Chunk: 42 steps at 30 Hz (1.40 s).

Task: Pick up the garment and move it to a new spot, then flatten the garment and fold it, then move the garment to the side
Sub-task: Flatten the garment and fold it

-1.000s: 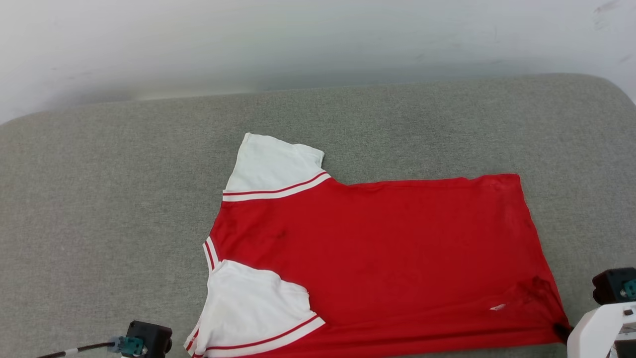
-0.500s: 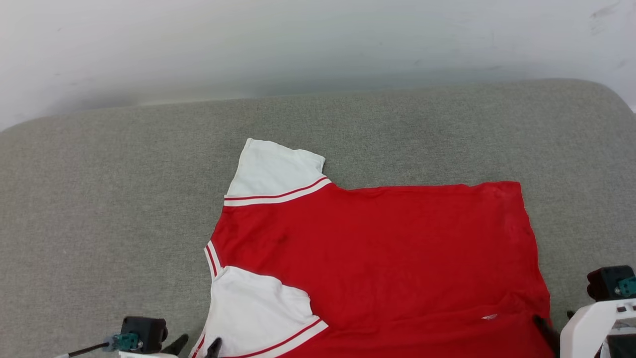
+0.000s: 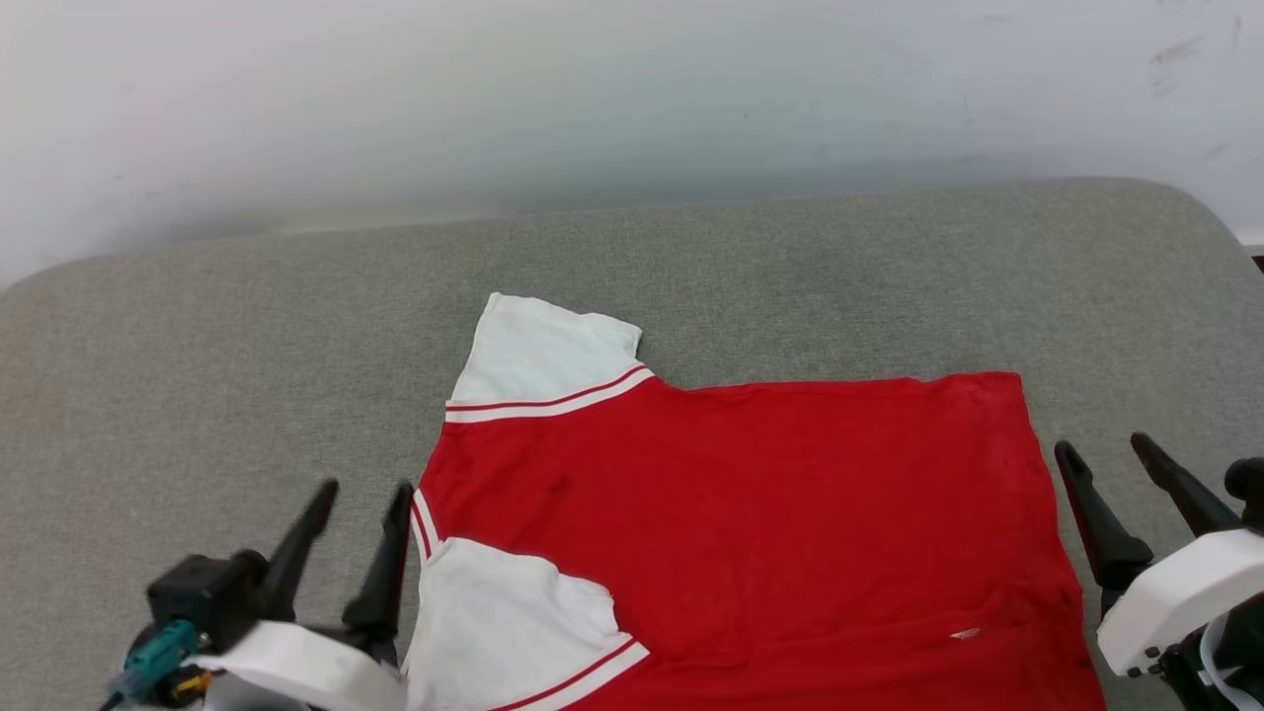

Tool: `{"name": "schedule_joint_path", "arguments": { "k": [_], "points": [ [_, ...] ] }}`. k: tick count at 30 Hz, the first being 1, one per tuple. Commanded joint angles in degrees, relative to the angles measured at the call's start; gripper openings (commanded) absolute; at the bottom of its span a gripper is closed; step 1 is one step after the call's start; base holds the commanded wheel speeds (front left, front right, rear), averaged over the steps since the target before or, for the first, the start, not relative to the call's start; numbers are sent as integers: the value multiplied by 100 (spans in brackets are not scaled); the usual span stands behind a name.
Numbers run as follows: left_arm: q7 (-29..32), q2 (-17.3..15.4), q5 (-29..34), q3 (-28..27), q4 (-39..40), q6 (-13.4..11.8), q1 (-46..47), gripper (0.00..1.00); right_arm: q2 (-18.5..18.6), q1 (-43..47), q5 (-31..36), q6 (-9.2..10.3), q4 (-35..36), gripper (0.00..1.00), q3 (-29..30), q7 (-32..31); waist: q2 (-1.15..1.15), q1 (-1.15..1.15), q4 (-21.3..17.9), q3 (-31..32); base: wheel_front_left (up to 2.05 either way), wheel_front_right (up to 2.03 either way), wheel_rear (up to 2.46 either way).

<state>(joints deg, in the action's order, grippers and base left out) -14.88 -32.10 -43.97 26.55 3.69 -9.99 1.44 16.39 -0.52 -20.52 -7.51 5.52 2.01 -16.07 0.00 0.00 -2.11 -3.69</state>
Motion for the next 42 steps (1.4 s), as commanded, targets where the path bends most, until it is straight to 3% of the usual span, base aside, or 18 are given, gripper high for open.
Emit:
{"name": "schedule_joint_path", "arguments": {
  "k": [1, 5, 14, 19, 22, 27, 31, 37, 42],
  "points": [
    [-29, 75, 91, -113, 57, 29, 11, 100, -43, -62, -38, 4, 33, 100, -2, 94, 0, 0, -1, -4, 0, 0, 0],
    [-37, 603, 778, -806, 332, 202, -247, 100, -200, -44, 22, 3, 121, 100, -64, 796, 0, 0, -9, -31, 0, 0, 0],
    [-37, 1611, 1850, -1861, 376, 1085, -556, 100, -553, 14, 220, 3, -57, 100, -211, 2002, 0, 0, -98, -123, 0, 0, 0],
    [-37, 1928, 2126, -2189, 298, 1491, -457, 100, -630, -89, 290, 3, -211, 100, -272, 2210, 0, 0, -182, -258, 0, 0, 0],
    [-37, 1939, 2204, -2268, 265, 1617, -266, 100, -654, -160, 275, 3, -195, 100, -279, 2265, 0, 0, -260, -413, 0, 0, 0],
    [119, 1547, 2109, -2133, 57, 1713, 404, 100, -667, -337, 269, 3, -85, 100, -300, 2284, 0, 0, -457, -886, 0, 0, 0],
    [799, 1048, 1899, -2030, -119, 1730, 1306, 100, -694, -493, 253, 3, -22, 100, -323, 2329, 0, 0, -631, -1321, 0, 0, 0],
    [2338, 168, 1325, -1609, -445, 1743, 2835, 100, -829, -768, 193, 3, -159, 100, -439, 2510, 0, 0, -933, -1888, 0, 0, 0],
    [3981, -582, 743, -1160, -982, 1740, 3915, 100, -909, -983, 141, 3, -338, 100, -608, 2693, 0, 0, -1189, -2217, 0, 0, 0]
  ]
}}
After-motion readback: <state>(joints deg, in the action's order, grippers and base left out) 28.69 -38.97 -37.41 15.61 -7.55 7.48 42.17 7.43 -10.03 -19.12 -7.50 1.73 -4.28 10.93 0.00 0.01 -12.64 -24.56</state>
